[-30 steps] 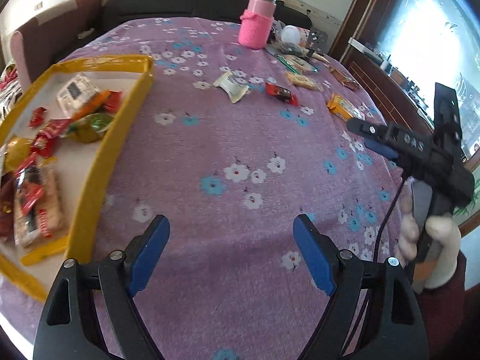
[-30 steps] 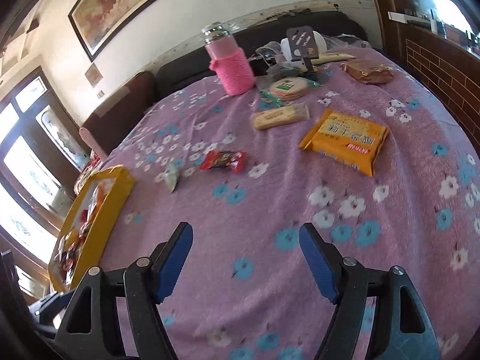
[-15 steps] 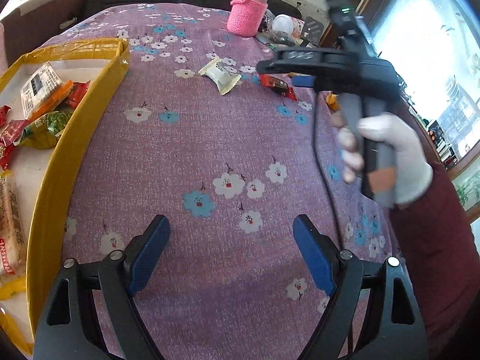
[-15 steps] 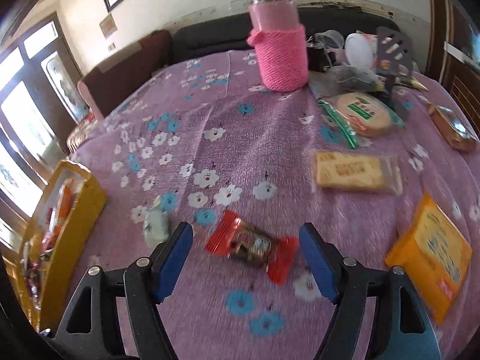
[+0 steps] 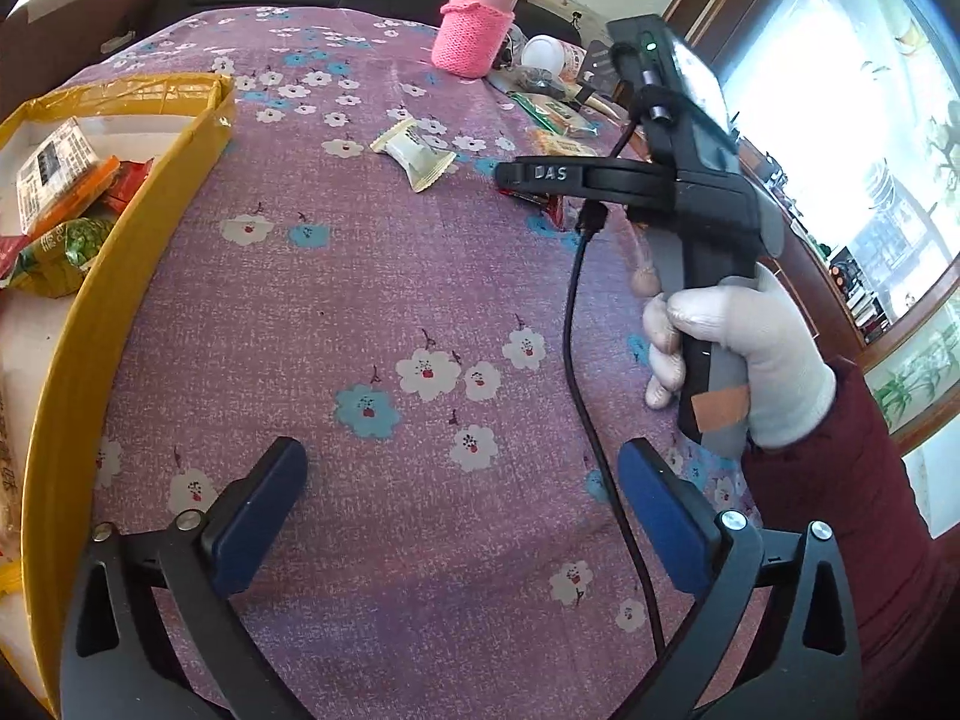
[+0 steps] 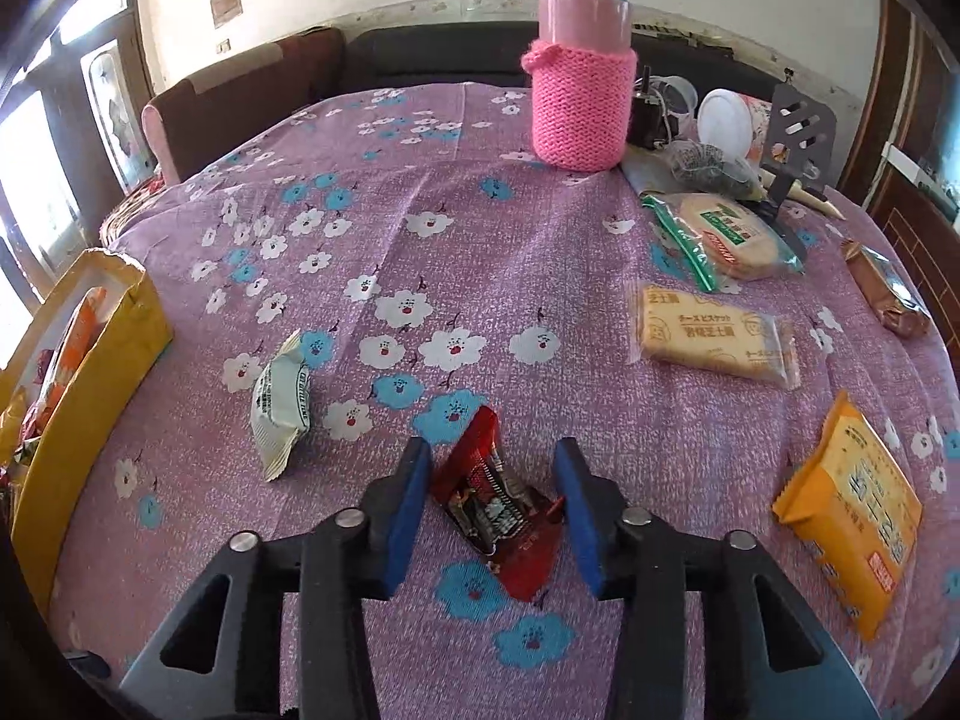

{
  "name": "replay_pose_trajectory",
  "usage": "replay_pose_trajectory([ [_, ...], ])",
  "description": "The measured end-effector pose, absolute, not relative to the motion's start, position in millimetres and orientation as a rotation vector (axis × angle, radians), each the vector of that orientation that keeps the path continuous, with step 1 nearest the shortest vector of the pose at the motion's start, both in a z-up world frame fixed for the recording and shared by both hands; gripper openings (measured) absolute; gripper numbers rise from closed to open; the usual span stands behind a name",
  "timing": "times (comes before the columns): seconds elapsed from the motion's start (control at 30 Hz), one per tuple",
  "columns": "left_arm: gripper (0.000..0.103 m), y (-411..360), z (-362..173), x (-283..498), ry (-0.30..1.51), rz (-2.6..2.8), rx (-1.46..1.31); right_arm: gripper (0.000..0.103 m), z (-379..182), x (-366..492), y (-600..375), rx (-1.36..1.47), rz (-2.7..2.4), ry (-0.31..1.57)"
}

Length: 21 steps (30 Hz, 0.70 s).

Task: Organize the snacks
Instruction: 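Lower the right tool onto a red candy and close on it, then grasp the white sachet with the left tool while the right tool holds the red candy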

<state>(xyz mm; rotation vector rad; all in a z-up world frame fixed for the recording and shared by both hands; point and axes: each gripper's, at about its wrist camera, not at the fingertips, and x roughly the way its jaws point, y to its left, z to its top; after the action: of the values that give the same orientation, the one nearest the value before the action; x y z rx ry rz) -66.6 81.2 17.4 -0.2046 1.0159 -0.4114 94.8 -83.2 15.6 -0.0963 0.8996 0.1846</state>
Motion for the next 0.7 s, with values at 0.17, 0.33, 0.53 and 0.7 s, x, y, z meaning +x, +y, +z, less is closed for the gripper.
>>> replay_pose_trajectory([
  [0.17,0.103,72.5,16.4,-67.3,1.028,-0.394,-0.138,0.018,31.7,74.1,-104.7,0.063,0.207,0.88],
  [0.33,0.098,74.3,18.2,-63.3,1.046,-0.392,-0.167,0.017,32.7,50.0,-117.2,0.107,0.231,0.864],
  [0.53,0.072,94.4,35.7,-21.9,1.015,-0.386,-0.314,0.016,28.8,42.5,-147.1,0.326,0.326,0.889],
  [0.7,0.072,92.0,32.3,44.0,1.034,-0.369,-0.397,0.019,19.2,45.2,-149.3,0.383,0.368,0.932],
])
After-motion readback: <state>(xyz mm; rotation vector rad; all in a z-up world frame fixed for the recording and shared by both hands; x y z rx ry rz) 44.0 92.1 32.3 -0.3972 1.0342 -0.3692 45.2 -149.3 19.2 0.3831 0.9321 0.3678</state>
